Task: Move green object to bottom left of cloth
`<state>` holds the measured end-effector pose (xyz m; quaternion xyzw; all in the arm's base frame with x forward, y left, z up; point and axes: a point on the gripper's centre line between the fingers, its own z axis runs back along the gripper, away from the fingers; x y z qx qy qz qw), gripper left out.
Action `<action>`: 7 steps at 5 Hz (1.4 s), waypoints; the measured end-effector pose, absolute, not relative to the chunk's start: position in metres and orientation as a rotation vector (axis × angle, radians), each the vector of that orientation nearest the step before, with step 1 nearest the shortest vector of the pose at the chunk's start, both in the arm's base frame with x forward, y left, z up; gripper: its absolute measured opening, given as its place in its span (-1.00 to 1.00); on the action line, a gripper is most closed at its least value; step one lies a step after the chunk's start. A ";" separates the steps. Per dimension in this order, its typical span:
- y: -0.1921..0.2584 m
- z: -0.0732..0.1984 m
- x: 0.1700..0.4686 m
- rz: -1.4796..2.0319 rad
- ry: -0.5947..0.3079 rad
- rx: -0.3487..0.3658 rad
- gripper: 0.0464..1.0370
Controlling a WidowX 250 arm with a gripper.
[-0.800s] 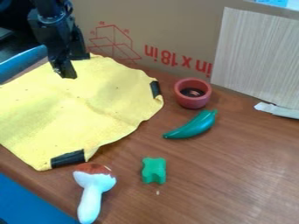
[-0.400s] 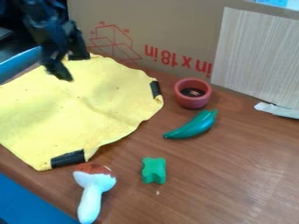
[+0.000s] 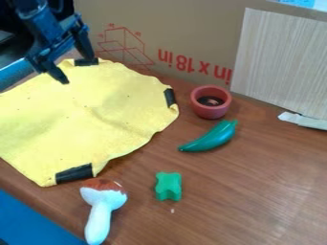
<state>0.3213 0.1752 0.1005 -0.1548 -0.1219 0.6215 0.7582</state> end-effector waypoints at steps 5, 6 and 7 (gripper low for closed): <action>-0.002 0.061 0.273 0.772 -0.155 -0.109 0.93; -0.007 0.053 0.276 0.748 -0.156 -0.113 0.93; -0.012 0.043 0.273 0.722 -0.148 -0.105 0.93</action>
